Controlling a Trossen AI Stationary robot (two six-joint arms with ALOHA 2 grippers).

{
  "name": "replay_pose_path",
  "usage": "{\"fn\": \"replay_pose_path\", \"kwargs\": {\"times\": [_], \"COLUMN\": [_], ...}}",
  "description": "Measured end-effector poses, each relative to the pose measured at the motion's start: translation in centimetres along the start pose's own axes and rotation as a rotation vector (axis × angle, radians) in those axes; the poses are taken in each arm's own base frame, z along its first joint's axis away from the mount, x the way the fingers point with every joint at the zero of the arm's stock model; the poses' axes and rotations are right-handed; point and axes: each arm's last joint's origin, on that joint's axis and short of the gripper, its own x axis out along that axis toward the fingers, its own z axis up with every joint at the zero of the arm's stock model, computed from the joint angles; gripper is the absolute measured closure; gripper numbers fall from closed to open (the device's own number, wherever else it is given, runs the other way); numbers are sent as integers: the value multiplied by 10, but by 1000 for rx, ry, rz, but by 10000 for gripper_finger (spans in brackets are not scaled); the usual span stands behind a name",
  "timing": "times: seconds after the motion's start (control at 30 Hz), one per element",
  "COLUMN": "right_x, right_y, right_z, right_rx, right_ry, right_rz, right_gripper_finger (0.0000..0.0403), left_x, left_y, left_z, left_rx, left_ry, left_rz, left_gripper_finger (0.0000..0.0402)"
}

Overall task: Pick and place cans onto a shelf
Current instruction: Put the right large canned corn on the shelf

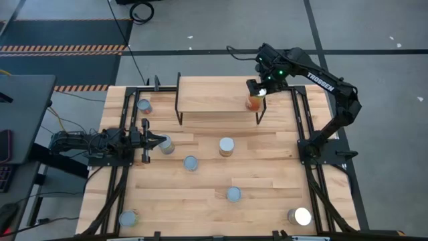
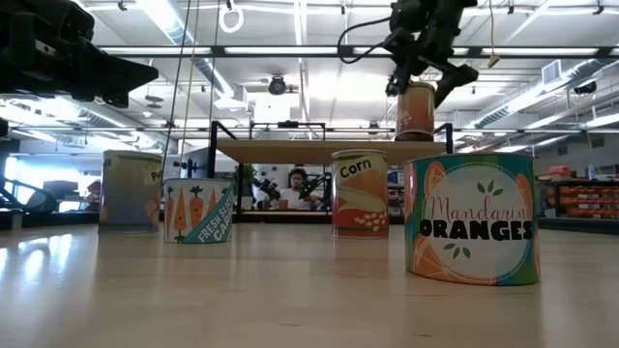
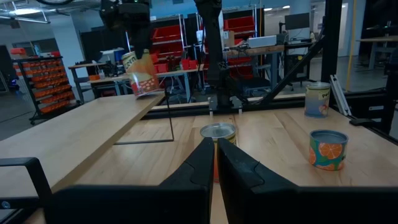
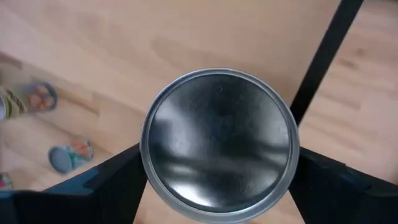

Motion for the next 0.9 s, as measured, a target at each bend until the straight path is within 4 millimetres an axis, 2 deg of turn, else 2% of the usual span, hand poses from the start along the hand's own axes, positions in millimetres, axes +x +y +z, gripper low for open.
{"fn": "replay_pose_path", "kwargs": {"times": [0.23,0.4,0.7,0.9], "right_x": [1,3,5,-5], "right_y": [9,19,28,35], "right_z": [4,-2,-9,-17], "right_rx": [-78,-191,-264,-337], "right_ry": [-124,-160,-209,-326], "right_rz": [-31,-72,-136,-185], "right_gripper_finger": [50,47,44,44], "left_x": [0,0,0,0], "left_y": [0,0,0,0], "left_z": [0,0,0,0], "left_rx": [0,0,0,0], "left_ry": [0,0,0,0], "left_rz": [0,0,0,0], "left_gripper_finger": [374,374,374,374]}}
